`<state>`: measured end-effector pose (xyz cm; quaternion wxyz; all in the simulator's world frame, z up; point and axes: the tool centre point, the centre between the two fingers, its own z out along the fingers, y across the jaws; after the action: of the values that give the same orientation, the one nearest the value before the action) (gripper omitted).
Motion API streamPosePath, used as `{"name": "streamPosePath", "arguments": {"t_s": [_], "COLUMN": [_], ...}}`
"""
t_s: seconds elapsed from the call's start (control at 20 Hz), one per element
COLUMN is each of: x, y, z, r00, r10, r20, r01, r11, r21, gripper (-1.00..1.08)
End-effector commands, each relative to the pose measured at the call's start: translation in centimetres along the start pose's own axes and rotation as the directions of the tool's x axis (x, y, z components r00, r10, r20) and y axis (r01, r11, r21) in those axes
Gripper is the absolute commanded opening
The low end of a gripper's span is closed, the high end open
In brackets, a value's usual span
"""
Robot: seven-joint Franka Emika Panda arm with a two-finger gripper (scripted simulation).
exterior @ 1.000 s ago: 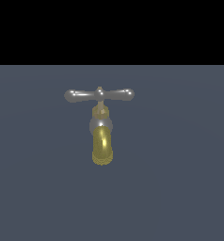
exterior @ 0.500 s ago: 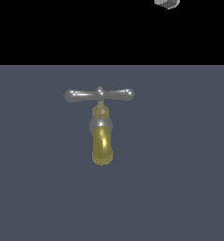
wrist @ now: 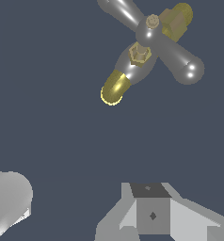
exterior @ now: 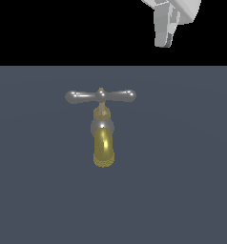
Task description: Turn on the faucet by rotating a designated handle.
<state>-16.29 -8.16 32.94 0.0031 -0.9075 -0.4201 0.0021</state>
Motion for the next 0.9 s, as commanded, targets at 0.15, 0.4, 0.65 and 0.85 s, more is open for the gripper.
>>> {"name": "streamPosePath", "arguments": {"t_s": [0.15, 0.4, 0.65, 0.85], "x": [1.0, 2.0, 3.2, 4.2], "y": [1.6, 2.9, 4.0, 4.8], "z": [2.3, 4.3, 6.2, 7.8], "r00": [0.991, 0.968, 0.934, 0.898], "r10": [-0.134, -0.249, -0.358, -0.439], "r20": [0.002, 0.004, 0.005, 0.006], "r01": [0.134, 0.249, 0.358, 0.439], "r11": [0.991, 0.968, 0.934, 0.898], "r21": [-0.003, -0.005, -0.006, -0.007], "gripper": [-1.0, -1.0, -1.0, -1.0]}}
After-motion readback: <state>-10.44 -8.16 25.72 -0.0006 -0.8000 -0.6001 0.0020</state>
